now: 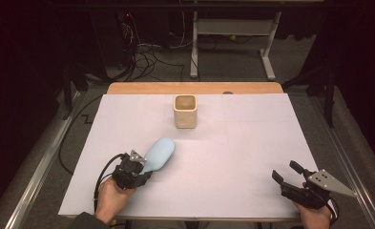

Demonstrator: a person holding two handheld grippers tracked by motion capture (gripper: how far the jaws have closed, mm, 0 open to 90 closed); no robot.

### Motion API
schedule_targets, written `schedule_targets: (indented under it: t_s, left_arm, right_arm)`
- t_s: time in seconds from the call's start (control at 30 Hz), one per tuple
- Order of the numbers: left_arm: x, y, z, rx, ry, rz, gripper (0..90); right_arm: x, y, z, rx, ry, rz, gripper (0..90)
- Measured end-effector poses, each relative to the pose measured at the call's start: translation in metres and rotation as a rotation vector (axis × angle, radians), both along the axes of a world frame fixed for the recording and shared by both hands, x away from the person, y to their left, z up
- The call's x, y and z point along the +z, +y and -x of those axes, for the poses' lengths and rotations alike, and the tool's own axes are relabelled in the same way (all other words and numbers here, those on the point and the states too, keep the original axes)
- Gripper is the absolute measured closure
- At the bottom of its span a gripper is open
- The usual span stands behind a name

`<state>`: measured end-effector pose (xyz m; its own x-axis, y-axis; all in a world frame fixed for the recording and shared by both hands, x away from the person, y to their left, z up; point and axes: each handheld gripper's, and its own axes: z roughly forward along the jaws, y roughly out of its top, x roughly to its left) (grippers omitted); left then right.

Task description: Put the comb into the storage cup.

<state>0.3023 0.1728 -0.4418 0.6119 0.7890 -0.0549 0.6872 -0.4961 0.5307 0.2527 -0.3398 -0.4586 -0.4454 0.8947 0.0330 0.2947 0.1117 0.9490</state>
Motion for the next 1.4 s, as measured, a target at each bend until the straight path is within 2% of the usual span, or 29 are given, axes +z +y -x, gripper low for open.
schedule_targets:
  t_s: [0.27,0.4,0.67,0.87,1.0,1.17,1.4]
  left_arm:
    - [0.007,-0.001,0.002,-0.025,-0.037,0.06,69.3]
    - [0.01,-0.003,0.002,-0.043,-0.043,0.087,69.3]
    - [0.016,-0.01,0.002,-0.072,-0.071,0.12,69.3]
    - [0.019,-0.013,0.004,-0.088,-0.082,0.143,69.3]
    - [0.02,-0.015,0.005,-0.104,-0.091,0.162,69.2]
    - [0.02,-0.019,0.006,-0.118,-0.098,0.166,69.2]
    - [0.022,-0.027,0.007,-0.143,-0.117,0.184,69.2]
  right_arm:
    - [0.0,0.0,0.0,-0.004,-0.001,-0.003,24.7]
    - [0.001,0.0,0.0,-0.016,-0.01,-0.002,24.1]
    - [0.003,0.002,0.0,-0.006,-0.013,0.001,23.8]
    - [0.007,0.005,0.0,-0.004,-0.032,-0.034,24.4]
    - [0.008,0.006,0.001,0.001,-0.041,-0.039,22.8]
    - [0.01,0.008,0.001,0.007,-0.052,-0.049,21.5]
    - [0.014,0.013,0.001,0.036,-0.075,-0.095,19.4]
